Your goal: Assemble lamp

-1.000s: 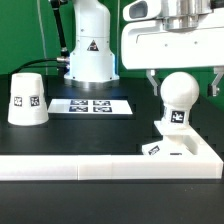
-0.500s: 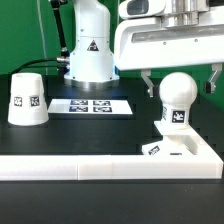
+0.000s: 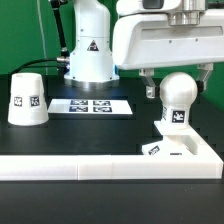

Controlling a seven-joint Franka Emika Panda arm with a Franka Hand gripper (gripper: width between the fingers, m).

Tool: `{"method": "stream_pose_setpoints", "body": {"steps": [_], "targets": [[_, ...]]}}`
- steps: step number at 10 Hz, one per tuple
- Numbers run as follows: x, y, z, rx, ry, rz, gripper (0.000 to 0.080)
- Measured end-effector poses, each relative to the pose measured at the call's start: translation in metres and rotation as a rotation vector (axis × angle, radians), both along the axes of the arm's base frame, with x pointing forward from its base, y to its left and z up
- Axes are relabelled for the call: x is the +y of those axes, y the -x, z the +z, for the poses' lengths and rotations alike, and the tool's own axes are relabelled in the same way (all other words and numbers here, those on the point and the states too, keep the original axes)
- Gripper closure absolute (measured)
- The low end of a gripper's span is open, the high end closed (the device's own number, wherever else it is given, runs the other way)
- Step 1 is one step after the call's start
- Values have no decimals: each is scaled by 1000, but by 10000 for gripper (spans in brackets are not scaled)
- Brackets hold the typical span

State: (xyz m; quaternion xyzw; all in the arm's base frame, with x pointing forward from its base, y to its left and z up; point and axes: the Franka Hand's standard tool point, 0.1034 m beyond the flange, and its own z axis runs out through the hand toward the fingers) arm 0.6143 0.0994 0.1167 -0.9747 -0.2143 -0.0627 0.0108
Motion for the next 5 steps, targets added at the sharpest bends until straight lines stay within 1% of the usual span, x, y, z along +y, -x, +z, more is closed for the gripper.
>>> {"method": "stream_pose_setpoints", "body": {"steps": [1, 2, 5], "targets": [[1, 0, 0, -5, 28, 106, 100], [1, 1, -1, -8, 39, 166, 100], [-5, 0, -1, -13, 73, 345, 100]]}}
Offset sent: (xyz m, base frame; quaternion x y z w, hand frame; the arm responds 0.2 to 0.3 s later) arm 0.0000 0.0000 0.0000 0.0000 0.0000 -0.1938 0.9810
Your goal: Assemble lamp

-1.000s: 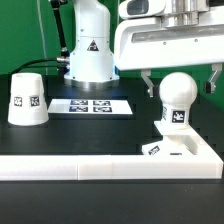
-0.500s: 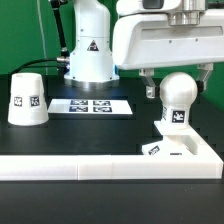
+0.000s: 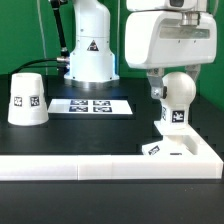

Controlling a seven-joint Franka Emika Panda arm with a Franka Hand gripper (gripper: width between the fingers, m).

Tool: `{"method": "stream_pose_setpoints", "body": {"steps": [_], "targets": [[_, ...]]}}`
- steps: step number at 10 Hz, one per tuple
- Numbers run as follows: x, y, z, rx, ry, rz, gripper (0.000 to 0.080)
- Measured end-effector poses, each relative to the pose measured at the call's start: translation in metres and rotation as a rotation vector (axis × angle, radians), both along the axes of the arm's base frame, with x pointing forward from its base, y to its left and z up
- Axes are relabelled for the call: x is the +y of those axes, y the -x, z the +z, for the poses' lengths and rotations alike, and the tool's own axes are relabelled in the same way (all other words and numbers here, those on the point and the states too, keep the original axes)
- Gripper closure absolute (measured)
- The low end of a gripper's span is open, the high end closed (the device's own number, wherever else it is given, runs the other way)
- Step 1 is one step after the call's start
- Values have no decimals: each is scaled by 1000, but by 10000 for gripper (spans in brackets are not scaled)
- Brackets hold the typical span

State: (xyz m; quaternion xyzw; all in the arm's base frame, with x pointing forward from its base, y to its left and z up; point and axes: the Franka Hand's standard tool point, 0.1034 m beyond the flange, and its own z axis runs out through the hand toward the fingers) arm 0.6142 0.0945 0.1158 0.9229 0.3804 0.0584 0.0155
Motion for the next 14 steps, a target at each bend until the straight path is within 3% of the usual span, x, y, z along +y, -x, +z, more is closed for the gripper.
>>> {"method": "stream_pose_setpoints", "body": {"steps": [2, 7, 10, 11, 12, 14], "targets": [[3, -1, 0, -4, 61, 203, 100], [10, 1, -4, 22, 164, 555, 100], [9, 1, -4, 24, 186, 622, 100], [8, 1, -4, 25, 186, 617, 132], [8, 1, -5, 25, 186, 616, 223], [7, 1, -5, 25, 184, 600, 223]]}}
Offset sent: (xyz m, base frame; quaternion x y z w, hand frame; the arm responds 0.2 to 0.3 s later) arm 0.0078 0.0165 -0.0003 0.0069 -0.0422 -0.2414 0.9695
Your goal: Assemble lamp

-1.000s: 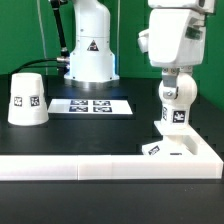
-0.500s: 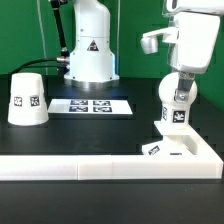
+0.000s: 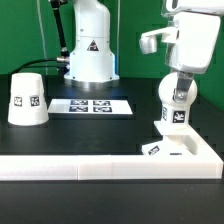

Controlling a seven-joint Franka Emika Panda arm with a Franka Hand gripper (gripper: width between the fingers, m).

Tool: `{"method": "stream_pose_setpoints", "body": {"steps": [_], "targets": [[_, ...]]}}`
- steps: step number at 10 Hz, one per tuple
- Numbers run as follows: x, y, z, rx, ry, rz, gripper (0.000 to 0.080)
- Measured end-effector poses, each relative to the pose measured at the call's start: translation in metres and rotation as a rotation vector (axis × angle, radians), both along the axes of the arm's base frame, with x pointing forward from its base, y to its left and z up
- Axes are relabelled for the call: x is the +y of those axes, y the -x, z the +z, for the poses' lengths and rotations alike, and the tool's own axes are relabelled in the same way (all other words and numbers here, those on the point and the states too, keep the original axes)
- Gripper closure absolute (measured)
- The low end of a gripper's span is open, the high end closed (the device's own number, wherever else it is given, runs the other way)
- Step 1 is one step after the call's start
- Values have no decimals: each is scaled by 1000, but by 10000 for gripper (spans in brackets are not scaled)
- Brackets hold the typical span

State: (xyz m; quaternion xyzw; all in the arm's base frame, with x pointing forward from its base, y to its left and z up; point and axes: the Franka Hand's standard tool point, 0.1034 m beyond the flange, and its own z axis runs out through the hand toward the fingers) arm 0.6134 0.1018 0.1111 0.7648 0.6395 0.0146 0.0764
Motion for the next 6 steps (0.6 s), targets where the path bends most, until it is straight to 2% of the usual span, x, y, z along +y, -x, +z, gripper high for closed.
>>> {"method": "stream_pose_setpoints", "body": {"steps": [2, 6], "targets": [[-1, 0, 0, -5, -9, -59, 223], [-3, 1, 0, -42, -59, -472, 222]]}}
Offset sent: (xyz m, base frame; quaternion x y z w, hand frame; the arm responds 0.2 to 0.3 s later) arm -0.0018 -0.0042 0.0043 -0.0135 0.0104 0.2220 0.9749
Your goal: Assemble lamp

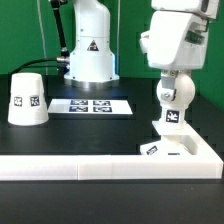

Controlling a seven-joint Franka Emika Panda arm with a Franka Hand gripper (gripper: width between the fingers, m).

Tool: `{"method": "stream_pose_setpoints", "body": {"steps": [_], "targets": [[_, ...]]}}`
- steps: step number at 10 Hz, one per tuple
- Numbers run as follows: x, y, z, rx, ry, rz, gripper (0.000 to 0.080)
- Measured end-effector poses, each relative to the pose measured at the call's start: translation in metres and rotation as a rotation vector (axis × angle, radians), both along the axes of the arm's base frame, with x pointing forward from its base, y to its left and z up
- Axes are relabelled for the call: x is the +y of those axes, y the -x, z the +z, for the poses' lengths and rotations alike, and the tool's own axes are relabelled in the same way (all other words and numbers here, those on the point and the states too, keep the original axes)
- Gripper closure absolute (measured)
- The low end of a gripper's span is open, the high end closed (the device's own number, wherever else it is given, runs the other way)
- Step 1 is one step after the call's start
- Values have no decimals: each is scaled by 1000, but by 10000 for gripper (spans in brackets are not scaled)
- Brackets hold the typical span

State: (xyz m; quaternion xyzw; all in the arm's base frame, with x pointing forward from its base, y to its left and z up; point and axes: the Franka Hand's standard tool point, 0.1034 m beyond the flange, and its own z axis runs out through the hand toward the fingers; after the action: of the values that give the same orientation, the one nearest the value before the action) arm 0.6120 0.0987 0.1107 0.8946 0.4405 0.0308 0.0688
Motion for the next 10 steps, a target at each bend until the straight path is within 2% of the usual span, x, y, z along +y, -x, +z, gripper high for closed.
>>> {"method": "stream_pose_setpoints", "body": {"steps": [5, 10], "targets": [[2, 1, 0, -28, -49, -385, 222], [2, 1, 0, -53, -80, -652, 220]]}}
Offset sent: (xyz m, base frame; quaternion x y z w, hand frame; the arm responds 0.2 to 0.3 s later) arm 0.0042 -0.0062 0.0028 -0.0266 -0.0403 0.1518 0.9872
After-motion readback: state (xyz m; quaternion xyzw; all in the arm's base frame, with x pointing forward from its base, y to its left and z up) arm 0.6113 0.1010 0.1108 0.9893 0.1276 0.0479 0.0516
